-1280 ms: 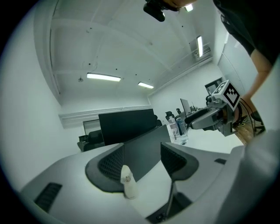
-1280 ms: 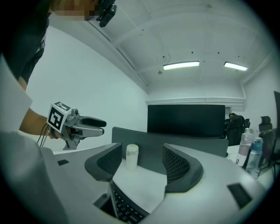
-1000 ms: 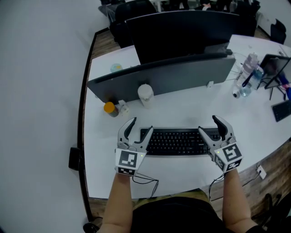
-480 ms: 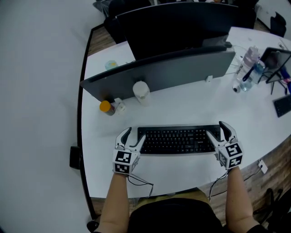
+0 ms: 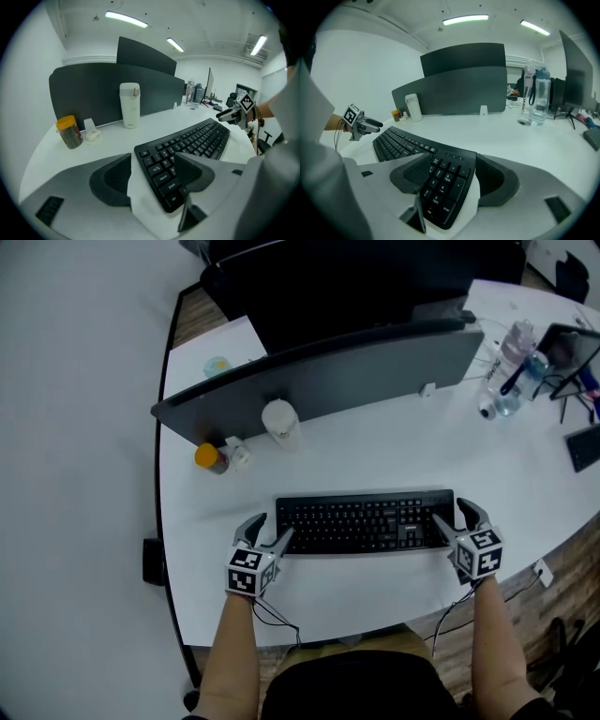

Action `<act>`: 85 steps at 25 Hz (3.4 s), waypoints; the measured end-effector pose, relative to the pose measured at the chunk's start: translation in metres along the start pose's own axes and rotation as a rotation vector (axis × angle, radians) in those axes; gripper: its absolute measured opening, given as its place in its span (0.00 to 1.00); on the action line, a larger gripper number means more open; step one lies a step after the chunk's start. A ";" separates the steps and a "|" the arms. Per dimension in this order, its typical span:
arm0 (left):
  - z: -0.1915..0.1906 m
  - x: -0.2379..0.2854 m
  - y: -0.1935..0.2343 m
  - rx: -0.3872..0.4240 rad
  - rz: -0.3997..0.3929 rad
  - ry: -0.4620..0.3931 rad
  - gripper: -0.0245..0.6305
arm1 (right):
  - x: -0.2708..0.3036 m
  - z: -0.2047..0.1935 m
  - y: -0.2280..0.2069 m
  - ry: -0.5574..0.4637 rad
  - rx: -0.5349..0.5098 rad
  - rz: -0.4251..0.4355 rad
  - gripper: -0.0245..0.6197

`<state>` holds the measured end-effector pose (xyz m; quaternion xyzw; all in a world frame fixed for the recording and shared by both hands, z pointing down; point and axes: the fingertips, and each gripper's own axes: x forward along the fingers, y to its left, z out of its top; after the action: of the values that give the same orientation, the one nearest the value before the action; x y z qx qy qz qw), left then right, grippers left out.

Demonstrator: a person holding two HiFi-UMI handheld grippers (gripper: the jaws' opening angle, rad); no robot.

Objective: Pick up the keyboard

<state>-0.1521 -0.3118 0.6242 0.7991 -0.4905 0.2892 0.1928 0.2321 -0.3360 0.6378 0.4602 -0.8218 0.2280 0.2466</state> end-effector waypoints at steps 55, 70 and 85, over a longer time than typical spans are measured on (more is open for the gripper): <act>-0.010 -0.005 0.000 -0.268 -0.067 0.069 0.38 | 0.003 0.002 0.006 0.003 0.222 0.031 0.49; 0.111 -0.086 0.029 -0.088 0.013 -0.211 0.38 | -0.051 0.116 0.033 -0.261 0.147 0.015 0.49; 0.212 -0.198 0.055 0.005 0.082 -0.519 0.38 | -0.125 0.242 0.082 -0.537 -0.006 0.006 0.49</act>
<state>-0.2131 -0.3282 0.3362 0.8264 -0.5549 0.0833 0.0469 0.1707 -0.3623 0.3611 0.5009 -0.8599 0.0961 0.0206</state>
